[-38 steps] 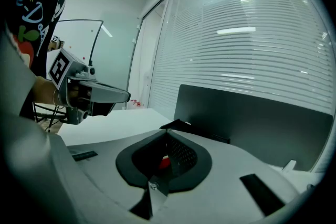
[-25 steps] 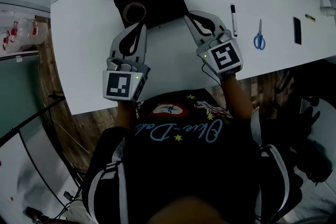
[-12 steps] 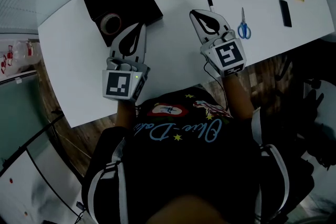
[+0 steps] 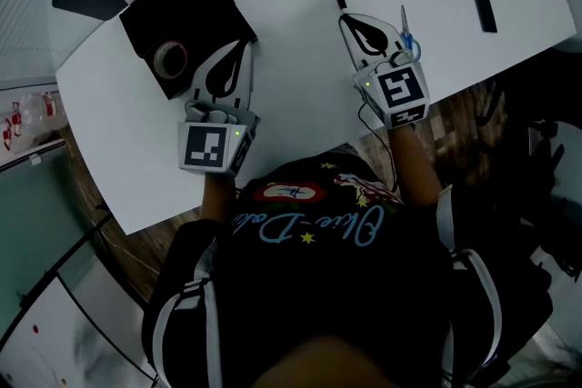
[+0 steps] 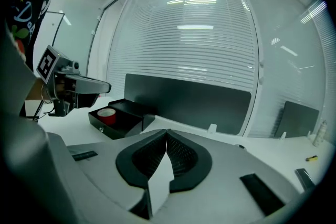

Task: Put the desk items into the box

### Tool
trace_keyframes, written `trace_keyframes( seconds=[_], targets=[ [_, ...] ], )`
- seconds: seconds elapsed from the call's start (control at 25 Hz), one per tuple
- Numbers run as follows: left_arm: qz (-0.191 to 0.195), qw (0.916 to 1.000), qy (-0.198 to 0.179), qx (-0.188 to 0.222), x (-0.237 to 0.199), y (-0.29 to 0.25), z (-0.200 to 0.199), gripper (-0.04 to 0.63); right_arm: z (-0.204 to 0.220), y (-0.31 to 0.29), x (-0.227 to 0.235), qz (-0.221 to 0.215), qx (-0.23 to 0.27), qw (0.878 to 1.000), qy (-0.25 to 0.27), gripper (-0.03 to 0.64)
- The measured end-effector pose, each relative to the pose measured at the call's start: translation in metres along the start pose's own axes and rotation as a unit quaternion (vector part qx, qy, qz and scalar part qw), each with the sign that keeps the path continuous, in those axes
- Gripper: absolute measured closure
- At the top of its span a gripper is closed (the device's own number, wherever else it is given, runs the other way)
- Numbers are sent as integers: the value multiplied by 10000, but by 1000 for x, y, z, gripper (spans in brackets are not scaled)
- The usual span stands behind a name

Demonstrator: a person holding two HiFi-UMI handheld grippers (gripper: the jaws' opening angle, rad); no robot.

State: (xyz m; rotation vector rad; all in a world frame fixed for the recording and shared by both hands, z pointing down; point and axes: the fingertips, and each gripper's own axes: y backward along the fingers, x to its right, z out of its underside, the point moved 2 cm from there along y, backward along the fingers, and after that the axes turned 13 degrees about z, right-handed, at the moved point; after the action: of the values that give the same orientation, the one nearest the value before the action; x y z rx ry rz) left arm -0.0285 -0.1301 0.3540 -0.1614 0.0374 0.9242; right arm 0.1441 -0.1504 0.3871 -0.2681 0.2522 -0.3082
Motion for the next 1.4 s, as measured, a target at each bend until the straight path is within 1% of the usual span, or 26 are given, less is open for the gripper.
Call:
trace_keyframes(
  seconds=[0.24,0.44,0.64,0.92,1.4],
  targets=[
    [142,9999,28,-60,-2,-22,3,598,22,-7,17,187,-285,9994,-76,594],
    [228,9996,59,-180,-5,-35,9,598,43,-14,27,246,-548,9980,-176,577],
    [212,9993,106,-305,-11,-40,16,598,61,-25,31,254,-789,9962,-276,561],
    [158,9987,192,-437,-19,-42,24,598,89,-39,28,216,-1193,9922,-272,531],
    [72,9983,285,-500,-31,-44,34,598,132,-57,31,278,-1798,9832,-154,502]
  ],
)
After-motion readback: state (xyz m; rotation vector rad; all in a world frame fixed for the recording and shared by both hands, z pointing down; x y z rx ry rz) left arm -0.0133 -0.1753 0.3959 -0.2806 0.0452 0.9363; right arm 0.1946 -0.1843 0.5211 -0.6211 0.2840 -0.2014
